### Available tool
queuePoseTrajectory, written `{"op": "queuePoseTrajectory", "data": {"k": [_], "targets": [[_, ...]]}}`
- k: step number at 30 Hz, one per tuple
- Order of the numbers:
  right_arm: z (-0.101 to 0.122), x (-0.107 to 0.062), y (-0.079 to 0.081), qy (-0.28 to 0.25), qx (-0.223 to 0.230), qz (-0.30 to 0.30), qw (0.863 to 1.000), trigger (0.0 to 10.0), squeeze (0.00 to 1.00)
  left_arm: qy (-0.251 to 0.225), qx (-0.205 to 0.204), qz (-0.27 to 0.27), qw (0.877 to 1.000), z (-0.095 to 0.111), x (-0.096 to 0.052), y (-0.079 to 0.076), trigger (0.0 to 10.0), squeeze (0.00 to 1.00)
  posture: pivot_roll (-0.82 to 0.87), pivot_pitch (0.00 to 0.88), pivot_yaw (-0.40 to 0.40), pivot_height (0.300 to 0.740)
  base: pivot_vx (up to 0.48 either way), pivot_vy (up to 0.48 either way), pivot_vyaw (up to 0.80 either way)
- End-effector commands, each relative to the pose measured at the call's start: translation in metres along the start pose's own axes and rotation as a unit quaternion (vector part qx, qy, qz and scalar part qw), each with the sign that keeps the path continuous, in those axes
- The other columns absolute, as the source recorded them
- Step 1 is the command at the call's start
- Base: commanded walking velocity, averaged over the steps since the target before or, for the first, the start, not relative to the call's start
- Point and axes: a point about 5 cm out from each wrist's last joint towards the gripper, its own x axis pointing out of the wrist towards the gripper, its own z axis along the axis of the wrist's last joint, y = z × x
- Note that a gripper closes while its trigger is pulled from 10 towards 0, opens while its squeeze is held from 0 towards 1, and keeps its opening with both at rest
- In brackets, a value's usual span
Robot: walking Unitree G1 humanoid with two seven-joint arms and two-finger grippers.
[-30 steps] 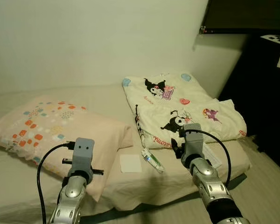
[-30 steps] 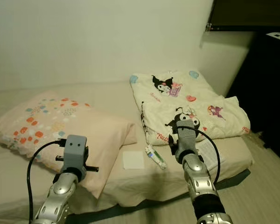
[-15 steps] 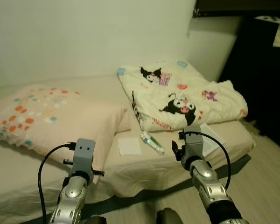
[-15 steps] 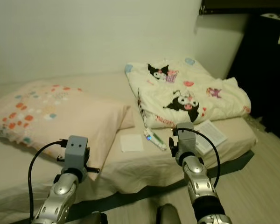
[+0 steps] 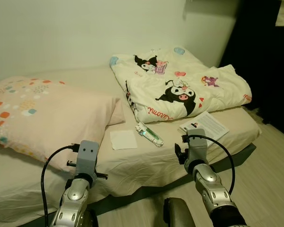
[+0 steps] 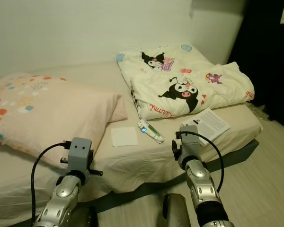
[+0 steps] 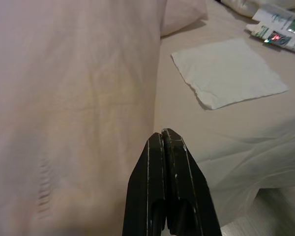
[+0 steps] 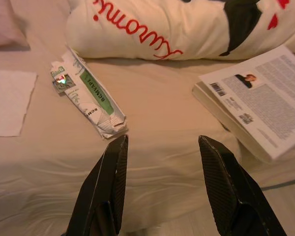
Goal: Clean up the room
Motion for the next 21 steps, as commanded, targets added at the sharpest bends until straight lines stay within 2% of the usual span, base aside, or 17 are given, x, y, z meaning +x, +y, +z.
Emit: {"op": "queuePoseTrajectory", "data": {"k": [1, 4, 12, 13, 15, 16, 21], "targets": [[-0.001, -0.001, 0.001, 0.004, 0.004, 0.0, 1.0, 10.0, 0.0, 0.013, 0.007, 0.002, 1.0, -0.005, -0.003, 0.004, 10.0, 0.0, -0.05, 0.111, -0.013, 0.541, 0.0, 0.0, 0.0], [0.013, 0.007, -0.001, -0.01, 0.001, 0.0, 1.0, 10.0, 0.0, 0.009, 0.01, 0.002, 1.0, -0.005, -0.005, 0.009, 10.0, 0.0, -0.04, 0.136, -0.021, 0.536, 0.0, 0.0, 0.0], [0.029, 0.023, -0.008, -0.01, -0.005, -0.005, 1.0, 10.0, 0.0, 0.001, 0.014, 0.015, 1.0, -0.003, -0.008, 0.023, 10.0, 0.0, -0.04, 0.157, -0.033, 0.536, 0.0, 0.0, 0.0], [0.036, 0.029, -0.013, -0.01, 0.003, -0.004, 1.0, 10.0, 0.0, -0.008, 0.012, 0.011, 1.0, 0.002, -0.009, 0.027, 10.0, 0.0, -0.02, 0.192, -0.047, 0.536, 0.0, 0.0, 0.0], [0.039, 0.031, -0.015, -0.012, 0.009, -0.003, 1.0, 10.0, 0.0, -0.012, 0.01, 0.008, 1.0, 0.005, -0.01, 0.028, 10.0, 0.0, -0.02, 0.202, -0.051, 0.536, 0.0, 0.0, 0.0], [0.043, 0.033, -0.019, -0.015, 0.014, -0.007, 1.0, 10.0, 1.0, -0.022, 0.011, 0.004, 1.0, 0.009, -0.011, 0.03, 10.0, 0.0, -0.01, 0.22, -0.058, 0.536, 0.0, 0.0, 0.0], [0.05, 0.036, -0.025, -0.018, 0.024, -0.007, 1.0, 10.0, 1.0, -0.057, 0.012, 0.004, 0.998, 0.024, -0.014, 0.036, 10.0, 0.0, 0.0, 0.253, -0.069, 0.536, 0.0, 0.0, 0.0]]}}
